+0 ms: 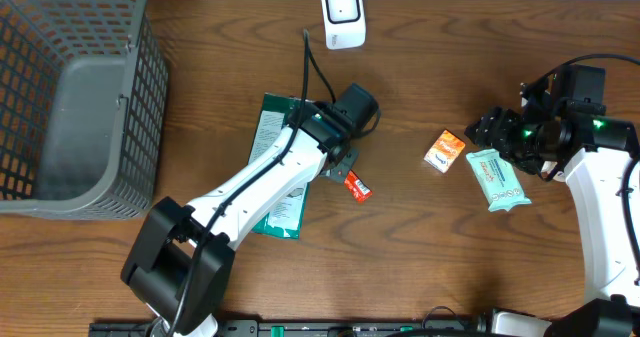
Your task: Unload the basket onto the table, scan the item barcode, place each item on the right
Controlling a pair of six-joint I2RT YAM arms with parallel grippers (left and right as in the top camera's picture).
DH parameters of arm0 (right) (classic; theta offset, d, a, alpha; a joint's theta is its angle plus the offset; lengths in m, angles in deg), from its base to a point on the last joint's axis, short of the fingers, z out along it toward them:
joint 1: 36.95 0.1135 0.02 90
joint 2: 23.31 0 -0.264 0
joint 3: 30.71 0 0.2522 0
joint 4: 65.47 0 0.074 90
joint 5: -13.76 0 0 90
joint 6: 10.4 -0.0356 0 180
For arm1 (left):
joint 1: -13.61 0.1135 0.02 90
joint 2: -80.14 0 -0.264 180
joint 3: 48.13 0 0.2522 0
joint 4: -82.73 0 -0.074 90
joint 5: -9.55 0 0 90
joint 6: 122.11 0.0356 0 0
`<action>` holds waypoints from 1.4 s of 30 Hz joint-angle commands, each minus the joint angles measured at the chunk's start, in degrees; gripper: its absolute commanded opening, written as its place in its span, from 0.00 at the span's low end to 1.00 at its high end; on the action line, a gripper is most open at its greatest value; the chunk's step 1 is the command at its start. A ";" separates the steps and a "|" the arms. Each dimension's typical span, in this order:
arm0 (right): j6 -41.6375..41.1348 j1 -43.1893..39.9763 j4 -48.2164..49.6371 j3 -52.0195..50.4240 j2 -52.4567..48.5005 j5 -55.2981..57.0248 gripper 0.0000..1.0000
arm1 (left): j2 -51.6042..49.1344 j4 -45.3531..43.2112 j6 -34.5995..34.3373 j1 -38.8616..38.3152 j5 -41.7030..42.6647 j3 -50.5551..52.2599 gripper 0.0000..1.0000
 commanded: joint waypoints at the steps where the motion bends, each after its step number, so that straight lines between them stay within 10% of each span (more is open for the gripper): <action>1: 1.05 0.35 0.22 0.55 0.09 0.85 0.76 | -0.63 0.66 2.45 -0.26 8.66 2.60 0.07; 19: 1.03 0.35 -0.33 0.55 0.09 0.85 0.77 | -9.20 -11.28 0.00 -5.55 20.17 7.58 0.07; 33: 1.05 0.35 -0.81 0.55 0.09 0.96 0.79 | -11.19 -38.77 -2.78 -5.42 19.34 7.13 0.08; 42: 1.05 0.35 -1.11 0.55 0.09 1.49 0.81 | -7.80 -14.19 6.51 -2.10 16.72 -5.31 0.08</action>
